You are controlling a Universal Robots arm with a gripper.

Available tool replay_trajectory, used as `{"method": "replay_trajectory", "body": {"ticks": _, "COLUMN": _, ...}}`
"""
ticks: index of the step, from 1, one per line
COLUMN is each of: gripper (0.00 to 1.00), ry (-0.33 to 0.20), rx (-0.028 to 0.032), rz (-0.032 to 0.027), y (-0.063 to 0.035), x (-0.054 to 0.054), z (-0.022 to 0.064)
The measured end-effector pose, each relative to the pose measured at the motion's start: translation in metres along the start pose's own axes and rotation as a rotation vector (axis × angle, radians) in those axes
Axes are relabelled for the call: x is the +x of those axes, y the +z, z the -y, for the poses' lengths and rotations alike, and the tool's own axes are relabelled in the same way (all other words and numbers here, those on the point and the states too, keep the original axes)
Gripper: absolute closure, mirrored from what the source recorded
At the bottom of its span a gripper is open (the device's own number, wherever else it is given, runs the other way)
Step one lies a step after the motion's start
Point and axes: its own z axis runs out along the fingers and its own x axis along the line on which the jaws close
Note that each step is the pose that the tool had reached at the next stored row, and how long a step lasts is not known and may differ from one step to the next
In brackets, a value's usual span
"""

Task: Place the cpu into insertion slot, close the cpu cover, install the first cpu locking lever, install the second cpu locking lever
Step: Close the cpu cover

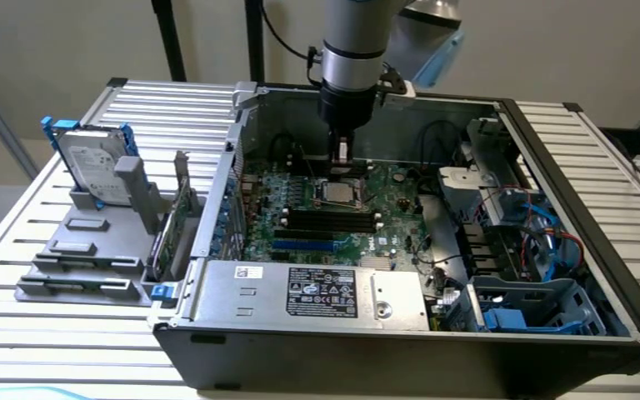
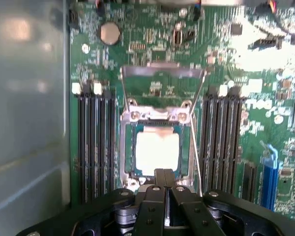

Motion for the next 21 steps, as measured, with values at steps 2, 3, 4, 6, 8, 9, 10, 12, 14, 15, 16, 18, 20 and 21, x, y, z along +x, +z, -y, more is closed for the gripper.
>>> {"method": "replay_trajectory", "body": {"ticks": 2, "gripper": 0.89, "ry": 0.0, "rx": 0.0012, "rz": -0.0001, "y": -0.005, "x": -0.001, "z": -0.0092}}
{"method": "replay_trajectory", "body": {"ticks": 3, "gripper": 0.89, "ry": 0.0, "rx": 0.0015, "rz": -0.0003, "y": -0.0074, "x": -0.002, "z": -0.0137}}
{"method": "replay_trajectory", "body": {"ticks": 4, "gripper": 0.89, "ry": 0.0, "rx": 0.0018, "rz": -0.0004, "y": -0.0097, "x": -0.002, "z": -0.0182}}
{"method": "replay_trajectory", "body": {"ticks": 6, "gripper": 0.89, "ry": 0.0, "rx": 0.0022, "rz": -0.0007, "y": -0.0144, "x": -0.003, "z": -0.0275}}
{"method": "replay_trajectory", "body": {"ticks": 8, "gripper": 0.89, "ry": 0.0, "rx": 0.0026, "rz": -0.0012, "y": -0.0184, "x": -0.004, "z": -0.0362}}
{"method": "replay_trajectory", "body": {"ticks": 9, "gripper": 0.89, "ry": 0.0, "rx": 0.0028, "rz": -0.0013, "y": -0.0206, "x": -0.005, "z": -0.041}}
{"method": "replay_trajectory", "body": {"ticks": 10, "gripper": 0.89, "ry": 0.0, "rx": 0.0029, "rz": -0.0018, "y": -0.0223, "x": -0.005, "z": -0.0454}}
{"method": "replay_trajectory", "body": {"ticks": 12, "gripper": 0.89, "ry": 0.0, "rx": 0.0031, "rz": -0.0029, "y": -0.0257, "x": -0.005, "z": -0.0545}}
{"method": "replay_trajectory", "body": {"ticks": 14, "gripper": 0.89, "ry": 0.0, "rx": 0.0033, "rz": -0.0043, "y": -0.0281, "x": -0.005, "z": -0.0634}}
{"method": "replay_trajectory", "body": {"ticks": 15, "gripper": 0.89, "ry": 0.0, "rx": 0.0033, "rz": -0.0058, "y": -0.0288, "x": -0.005, "z": -0.0679}}
{"method": "replay_trajectory", "body": {"ticks": 16, "gripper": 0.89, "ry": 0.0, "rx": 0.0033, "rz": -0.0078, "y": -0.0293, "x": -0.005, "z": -0.0725}}
{"method": "replay_trajectory", "body": {"ticks": 18, "gripper": 0.89, "ry": 0.0, "rx": 0.0032, "rz": -0.013, "y": -0.03, "x": -0.005, "z": -0.0815}}
{"method": "replay_trajectory", "body": {"ticks": 20, "gripper": 0.89, "ry": 0.0, "rx": 0.0033, "rz": -0.0184, "y": -0.0303, "x": -0.005, "z": -0.0909}}
{"method": "replay_trajectory", "body": {"ticks": 21, "gripper": 0.89, "ry": 0.0, "rx": 0.0033, "rz": -0.0201, "y": -0.0304, "x": -0.005, "z": -0.0953}}
